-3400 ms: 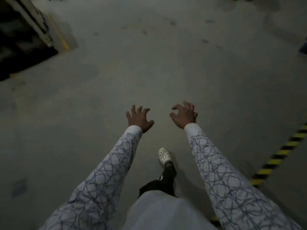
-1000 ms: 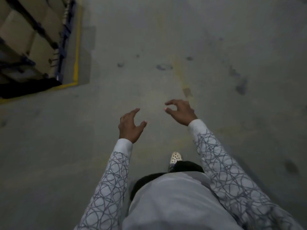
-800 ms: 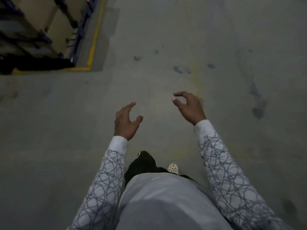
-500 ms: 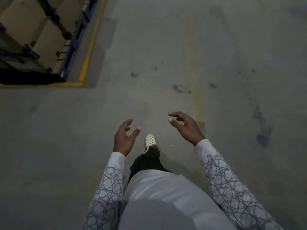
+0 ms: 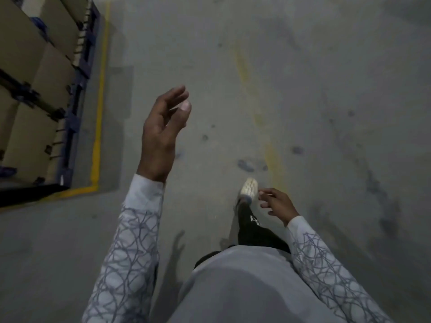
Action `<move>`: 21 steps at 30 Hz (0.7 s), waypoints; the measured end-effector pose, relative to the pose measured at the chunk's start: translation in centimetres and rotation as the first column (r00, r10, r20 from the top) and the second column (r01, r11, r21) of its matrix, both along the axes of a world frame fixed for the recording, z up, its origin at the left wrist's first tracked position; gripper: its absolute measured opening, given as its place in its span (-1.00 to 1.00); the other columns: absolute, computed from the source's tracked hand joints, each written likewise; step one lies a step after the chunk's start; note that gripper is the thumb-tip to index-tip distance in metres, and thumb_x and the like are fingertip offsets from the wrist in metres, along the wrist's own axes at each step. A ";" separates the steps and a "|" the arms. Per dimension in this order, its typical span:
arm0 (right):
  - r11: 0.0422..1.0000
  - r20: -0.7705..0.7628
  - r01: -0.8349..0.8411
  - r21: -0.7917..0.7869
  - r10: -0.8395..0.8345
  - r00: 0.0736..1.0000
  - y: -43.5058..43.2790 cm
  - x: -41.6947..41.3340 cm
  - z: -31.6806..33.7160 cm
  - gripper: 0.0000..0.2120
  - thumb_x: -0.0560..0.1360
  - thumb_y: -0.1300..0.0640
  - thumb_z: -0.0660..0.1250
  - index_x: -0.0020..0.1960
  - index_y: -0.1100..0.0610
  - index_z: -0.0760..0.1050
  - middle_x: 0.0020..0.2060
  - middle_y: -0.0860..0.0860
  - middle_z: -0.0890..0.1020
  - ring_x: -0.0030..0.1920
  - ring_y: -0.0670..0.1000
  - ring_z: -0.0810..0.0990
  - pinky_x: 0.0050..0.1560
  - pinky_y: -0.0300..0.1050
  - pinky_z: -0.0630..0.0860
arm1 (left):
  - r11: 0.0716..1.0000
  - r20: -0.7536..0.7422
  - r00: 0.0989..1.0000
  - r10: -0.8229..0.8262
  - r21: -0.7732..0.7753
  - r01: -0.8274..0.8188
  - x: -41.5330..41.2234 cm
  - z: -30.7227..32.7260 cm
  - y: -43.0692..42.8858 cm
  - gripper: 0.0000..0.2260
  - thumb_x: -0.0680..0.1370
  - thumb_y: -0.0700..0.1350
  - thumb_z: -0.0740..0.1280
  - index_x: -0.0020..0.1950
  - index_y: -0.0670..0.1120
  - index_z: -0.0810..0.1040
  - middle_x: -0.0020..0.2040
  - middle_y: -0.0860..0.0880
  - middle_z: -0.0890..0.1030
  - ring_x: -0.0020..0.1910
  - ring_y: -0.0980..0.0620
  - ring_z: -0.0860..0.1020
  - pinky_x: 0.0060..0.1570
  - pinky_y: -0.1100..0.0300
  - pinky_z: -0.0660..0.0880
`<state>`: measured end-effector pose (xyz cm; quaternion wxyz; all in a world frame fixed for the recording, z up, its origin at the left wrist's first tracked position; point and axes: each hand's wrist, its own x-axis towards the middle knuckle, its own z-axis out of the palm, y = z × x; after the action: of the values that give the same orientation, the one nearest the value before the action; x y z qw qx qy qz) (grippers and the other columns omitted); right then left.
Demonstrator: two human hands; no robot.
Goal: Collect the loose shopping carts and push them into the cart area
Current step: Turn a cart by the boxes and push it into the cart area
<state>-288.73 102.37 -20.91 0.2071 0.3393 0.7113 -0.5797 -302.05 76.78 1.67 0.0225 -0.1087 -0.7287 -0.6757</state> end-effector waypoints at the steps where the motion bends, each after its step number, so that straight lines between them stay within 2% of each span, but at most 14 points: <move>1: 1.000 0.016 0.012 -0.010 -0.011 1.000 0.7 -3.2 -0.7 -0.84 0.59 0.04 0.34 0.15 -0.01 0.61 0.04 0.01 0.70 -0.08 0.02 0.68 -0.11 -0.11 0.51 | 1.000 -0.022 0.999 -0.023 0.005 0.023 -2.4 0.0 0.7 -0.54 0.58 0.06 0.30 0.43 -0.11 0.45 0.36 -0.06 0.56 0.34 -0.09 0.53 0.21 0.04 0.54; 4: 0.999 0.008 0.019 -0.028 -0.019 1.000 2.7 -14.1 -2.1 -0.86 0.60 0.06 0.34 0.13 0.03 0.61 -0.03 0.04 0.69 -0.19 -0.02 0.63 -0.20 -0.16 0.47 | 0.999 -0.053 0.997 -0.052 0.005 0.053 -11.2 -2.0 2.9 -0.50 0.59 0.03 0.30 0.50 -0.08 0.35 0.41 -0.09 0.51 0.37 -0.12 0.50 0.31 -0.11 0.48; 7: 0.994 -0.010 0.007 -0.113 -0.008 1.000 5.5 -26.8 -1.5 -0.87 0.60 0.12 0.35 0.13 0.09 0.60 -0.08 0.09 0.65 -0.25 -0.01 0.56 -0.33 -0.26 0.43 | 0.999 0.063 0.998 -0.028 -0.021 0.030 -21.4 -5.2 5.5 -0.46 0.54 0.07 0.34 0.49 0.00 0.35 0.41 -0.05 0.51 0.38 -0.10 0.49 0.35 -0.19 0.44; 9: 0.989 -0.073 -0.011 -0.148 0.001 0.997 7.4 -36.2 0.7 -0.80 0.61 0.11 0.35 0.21 0.12 0.57 0.00 0.08 0.67 -0.20 0.00 0.59 -0.25 -0.21 0.42 | 0.999 0.179 0.983 0.047 -0.019 -0.044 -28.5 -6.7 7.0 -0.46 0.51 0.09 0.37 0.47 0.03 0.40 0.38 -0.01 0.54 0.36 -0.06 0.51 0.33 -0.20 0.45; 12: 0.987 -0.179 -0.044 -0.156 0.016 0.984 9.2 -49.1 5.9 -0.79 0.60 0.05 0.35 0.21 0.08 0.58 0.12 0.07 0.70 -0.15 -0.02 0.66 -0.17 -0.16 0.48 | 0.988 0.361 0.923 0.134 0.023 -0.152 -37.5 -7.1 8.1 -0.50 0.54 0.03 0.35 0.48 0.00 0.42 0.35 -0.01 0.57 0.26 -0.03 0.59 0.28 -0.22 0.48; 16: 0.978 -0.343 -0.113 -0.176 0.047 0.938 9.5 -63.4 14.1 -0.75 0.59 0.02 0.36 0.24 0.07 0.59 0.08 0.01 0.72 -0.06 -0.02 0.69 -0.01 -0.05 0.52 | 0.971 0.377 0.904 0.203 0.043 -0.236 -46.6 -6.9 8.2 -0.54 0.57 0.00 0.33 0.47 0.01 0.42 0.34 -0.01 0.57 0.26 -0.02 0.59 0.22 -0.10 0.53; 21: 0.966 -0.610 -0.196 -0.167 0.055 0.791 9.0 -79.1 20.7 -0.78 0.62 0.10 0.32 0.26 0.05 0.56 0.15 0.02 0.69 0.09 0.06 0.68 0.03 -0.05 0.56 | 0.939 0.502 0.819 0.279 0.034 -0.341 -59.3 -13.0 8.4 -0.53 0.52 0.03 0.37 0.43 0.04 0.45 0.33 0.02 0.59 0.27 0.00 0.59 0.25 -0.13 0.52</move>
<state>-367.81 111.35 -0.21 0.0461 0.0646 0.6920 -0.7175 -361.35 85.13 -11.28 -0.0465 0.1877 -0.6755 -0.7115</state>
